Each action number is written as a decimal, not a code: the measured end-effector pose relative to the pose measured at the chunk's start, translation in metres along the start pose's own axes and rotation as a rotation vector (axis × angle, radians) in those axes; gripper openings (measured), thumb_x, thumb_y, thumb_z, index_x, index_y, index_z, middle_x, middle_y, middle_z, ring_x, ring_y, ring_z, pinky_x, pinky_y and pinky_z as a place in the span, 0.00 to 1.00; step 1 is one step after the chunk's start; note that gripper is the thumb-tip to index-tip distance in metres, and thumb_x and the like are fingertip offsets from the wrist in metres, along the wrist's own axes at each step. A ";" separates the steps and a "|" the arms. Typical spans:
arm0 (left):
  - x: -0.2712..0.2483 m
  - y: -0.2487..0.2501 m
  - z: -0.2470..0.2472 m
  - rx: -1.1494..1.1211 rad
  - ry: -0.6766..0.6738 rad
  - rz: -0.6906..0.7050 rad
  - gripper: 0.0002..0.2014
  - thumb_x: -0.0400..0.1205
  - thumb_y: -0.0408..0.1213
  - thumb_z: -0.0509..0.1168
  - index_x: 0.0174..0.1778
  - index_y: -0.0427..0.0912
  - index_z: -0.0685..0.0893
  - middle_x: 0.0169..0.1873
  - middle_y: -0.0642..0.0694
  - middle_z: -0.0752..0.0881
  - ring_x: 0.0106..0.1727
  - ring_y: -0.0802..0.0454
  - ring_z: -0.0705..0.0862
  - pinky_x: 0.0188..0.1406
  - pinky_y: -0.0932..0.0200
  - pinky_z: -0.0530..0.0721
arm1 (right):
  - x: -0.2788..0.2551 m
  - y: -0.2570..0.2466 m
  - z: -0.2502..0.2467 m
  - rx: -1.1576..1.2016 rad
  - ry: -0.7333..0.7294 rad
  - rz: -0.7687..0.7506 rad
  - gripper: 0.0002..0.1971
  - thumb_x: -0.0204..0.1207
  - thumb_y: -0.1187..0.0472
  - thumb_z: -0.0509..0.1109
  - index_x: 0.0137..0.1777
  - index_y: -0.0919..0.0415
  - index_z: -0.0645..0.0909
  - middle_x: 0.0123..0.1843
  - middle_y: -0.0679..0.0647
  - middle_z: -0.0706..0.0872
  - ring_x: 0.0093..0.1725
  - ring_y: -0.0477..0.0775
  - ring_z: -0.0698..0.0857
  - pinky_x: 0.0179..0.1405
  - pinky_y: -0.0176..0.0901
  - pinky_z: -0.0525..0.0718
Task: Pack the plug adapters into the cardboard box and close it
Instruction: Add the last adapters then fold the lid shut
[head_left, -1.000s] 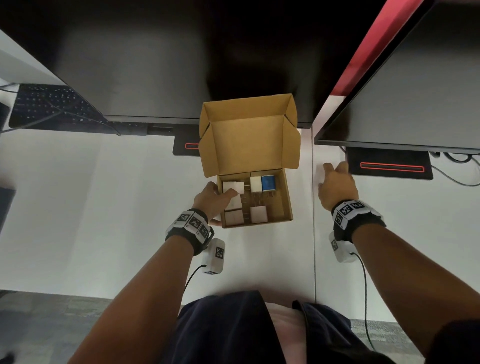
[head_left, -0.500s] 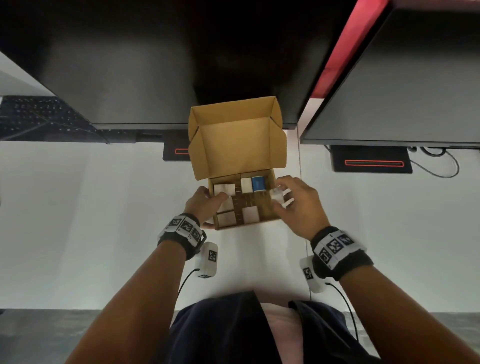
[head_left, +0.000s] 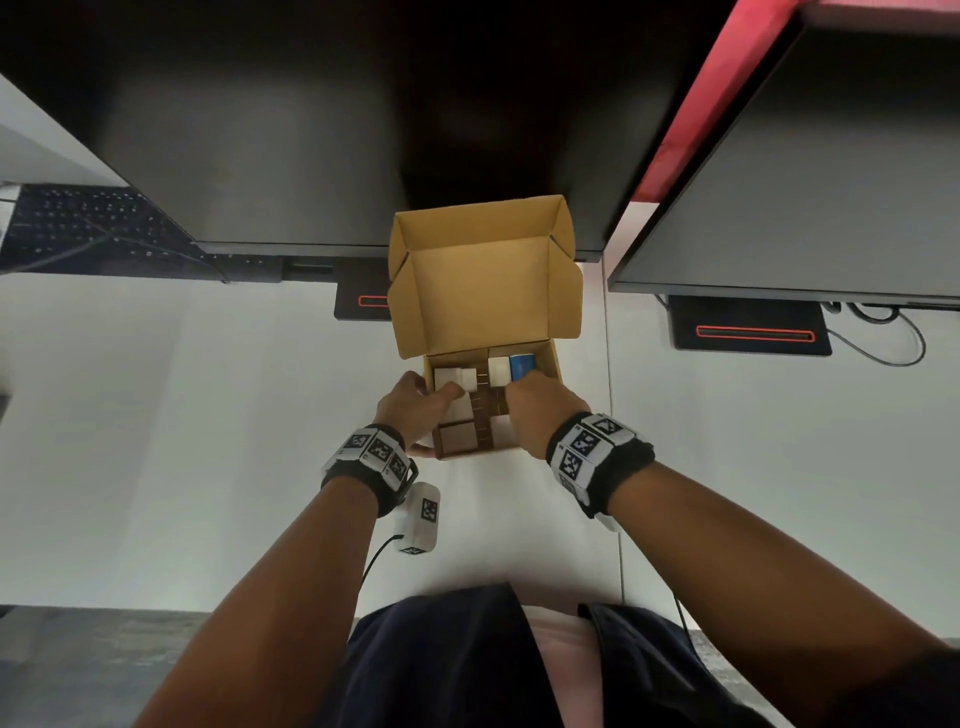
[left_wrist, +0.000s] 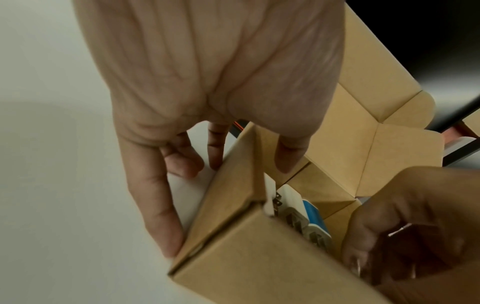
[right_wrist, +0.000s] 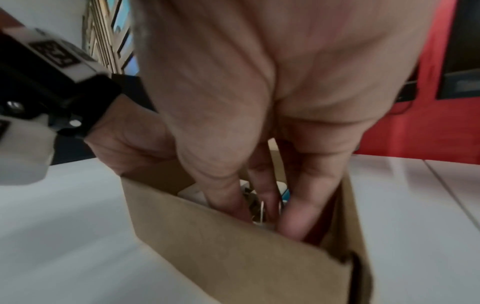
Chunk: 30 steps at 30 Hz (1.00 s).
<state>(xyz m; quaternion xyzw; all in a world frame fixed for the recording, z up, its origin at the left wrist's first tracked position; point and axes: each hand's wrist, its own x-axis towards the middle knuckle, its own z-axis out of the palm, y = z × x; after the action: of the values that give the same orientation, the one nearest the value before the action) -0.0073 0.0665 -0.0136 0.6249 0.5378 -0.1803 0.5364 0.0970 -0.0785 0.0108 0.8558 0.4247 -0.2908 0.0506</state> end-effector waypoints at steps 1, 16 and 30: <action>0.000 0.000 0.000 -0.002 0.000 0.001 0.23 0.82 0.54 0.72 0.67 0.46 0.77 0.65 0.43 0.83 0.61 0.40 0.83 0.41 0.42 0.96 | 0.002 -0.002 0.000 0.002 -0.018 0.003 0.12 0.84 0.63 0.68 0.64 0.65 0.81 0.59 0.62 0.85 0.57 0.62 0.87 0.59 0.54 0.88; -0.005 -0.004 -0.005 -0.059 -0.004 0.007 0.23 0.82 0.53 0.73 0.67 0.45 0.78 0.67 0.41 0.82 0.65 0.39 0.83 0.50 0.37 0.96 | -0.007 0.003 -0.003 -0.089 -0.058 -0.092 0.13 0.86 0.65 0.61 0.66 0.69 0.79 0.61 0.65 0.85 0.59 0.63 0.87 0.61 0.51 0.86; -0.034 0.033 -0.060 -0.315 0.075 0.487 0.22 0.84 0.48 0.67 0.74 0.48 0.82 0.68 0.48 0.87 0.66 0.51 0.84 0.76 0.36 0.78 | -0.012 0.043 -0.043 1.101 0.768 0.325 0.25 0.72 0.60 0.75 0.65 0.57 0.68 0.65 0.56 0.74 0.60 0.61 0.80 0.57 0.50 0.85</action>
<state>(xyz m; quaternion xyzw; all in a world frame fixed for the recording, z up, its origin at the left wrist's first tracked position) -0.0117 0.1077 0.0510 0.6510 0.4127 0.0627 0.6340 0.1438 -0.0996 0.0459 0.8522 0.0694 -0.1292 -0.5023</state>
